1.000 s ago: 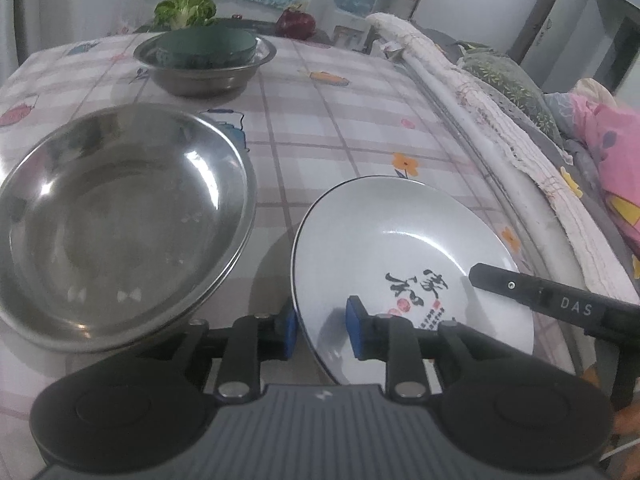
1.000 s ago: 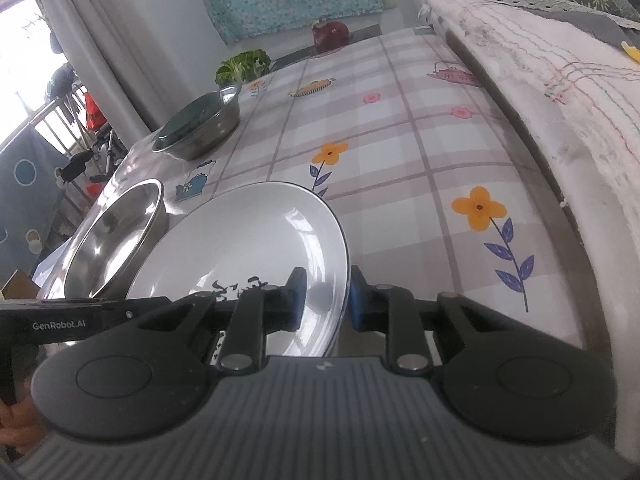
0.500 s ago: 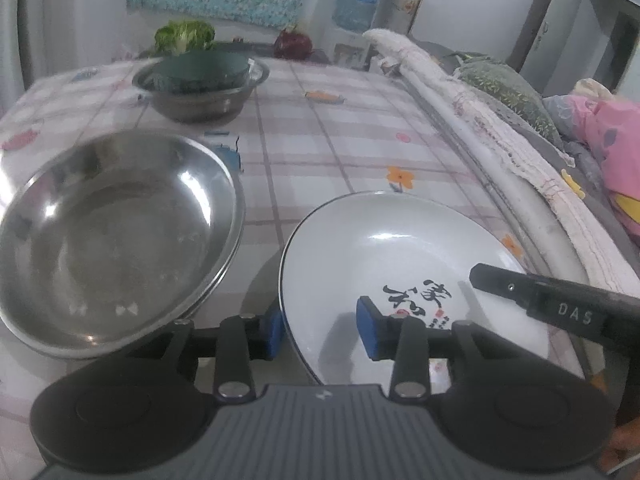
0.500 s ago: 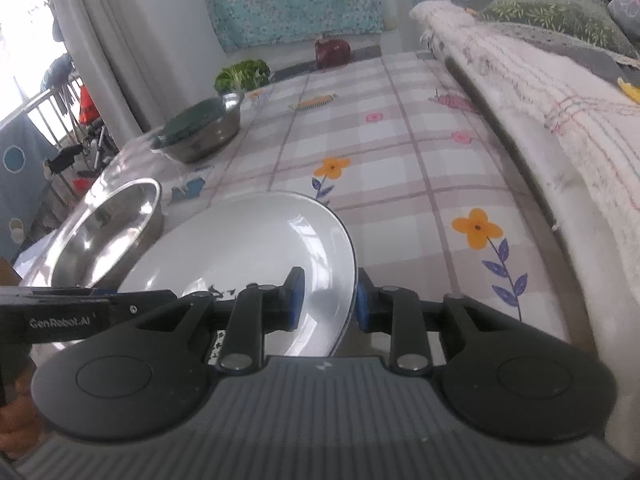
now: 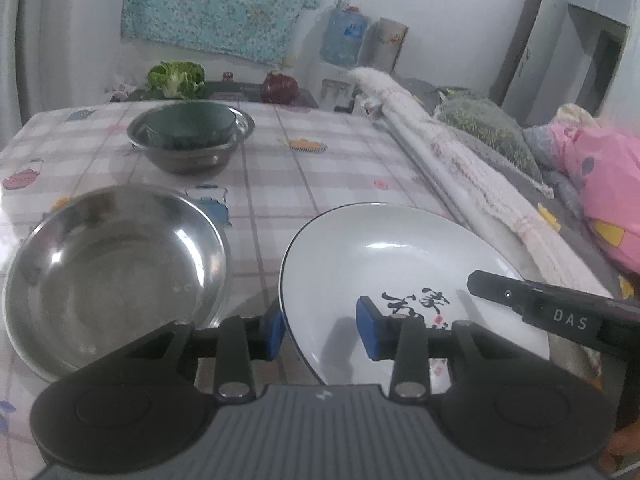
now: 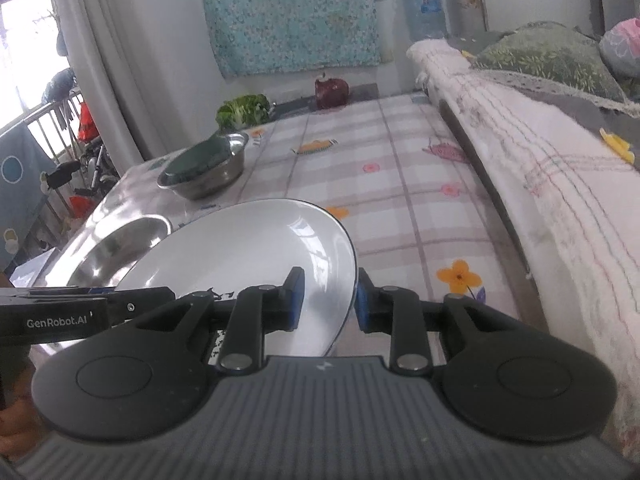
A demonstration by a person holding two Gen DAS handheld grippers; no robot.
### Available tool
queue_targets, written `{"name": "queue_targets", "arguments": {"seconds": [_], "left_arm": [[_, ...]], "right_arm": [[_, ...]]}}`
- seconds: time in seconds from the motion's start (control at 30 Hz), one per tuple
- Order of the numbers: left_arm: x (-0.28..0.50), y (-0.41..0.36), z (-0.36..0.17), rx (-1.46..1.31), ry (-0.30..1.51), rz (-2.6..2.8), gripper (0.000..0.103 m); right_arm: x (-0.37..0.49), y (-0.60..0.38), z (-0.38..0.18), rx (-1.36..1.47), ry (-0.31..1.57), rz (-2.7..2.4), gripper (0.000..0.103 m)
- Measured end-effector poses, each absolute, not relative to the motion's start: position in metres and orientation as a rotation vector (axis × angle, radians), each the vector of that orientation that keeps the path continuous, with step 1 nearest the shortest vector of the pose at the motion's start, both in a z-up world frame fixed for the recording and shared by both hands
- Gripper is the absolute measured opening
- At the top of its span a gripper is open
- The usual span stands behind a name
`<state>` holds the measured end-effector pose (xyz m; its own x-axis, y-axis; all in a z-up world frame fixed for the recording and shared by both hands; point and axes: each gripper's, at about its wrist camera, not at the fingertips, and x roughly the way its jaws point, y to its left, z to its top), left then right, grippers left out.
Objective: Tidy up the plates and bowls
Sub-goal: 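Lower the white plate onto the large steel bowl with both grippers, then press the white plate down into the large steel bowl with both grippers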
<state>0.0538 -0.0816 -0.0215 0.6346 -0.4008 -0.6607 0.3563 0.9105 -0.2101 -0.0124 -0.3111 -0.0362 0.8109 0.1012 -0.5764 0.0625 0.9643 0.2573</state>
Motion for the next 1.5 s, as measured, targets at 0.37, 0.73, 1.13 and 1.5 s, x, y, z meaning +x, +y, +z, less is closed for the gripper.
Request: {"name": "queue_targets", "arguments": {"seconds": [0.37,0.73,1.13,1.5], "left_arm": [[0.065,-0.009,0.008,-0.131,0.695,-0.281,0.038],[0.099,0.071,-0.011,-0.168,0.780,-0.109,0.038],[0.106,0.090,-0.032,-0.217,0.845,-0.137,0.033],[0.097,0.100,-0.008,-0.166,0.752,-0.106,0.053]], "right_arm": [[0.032,-0.251,-0.004,0.219,0.581,0.172,0.026],[0.097,-0.157,-0.027,0.192,0.719,0.315,0.026],[0.112,-0.144,-0.036,0.158,0.768,0.258,0.029],[0.119,-0.157,-0.028,0.207,0.722,0.259,0.048]]}}
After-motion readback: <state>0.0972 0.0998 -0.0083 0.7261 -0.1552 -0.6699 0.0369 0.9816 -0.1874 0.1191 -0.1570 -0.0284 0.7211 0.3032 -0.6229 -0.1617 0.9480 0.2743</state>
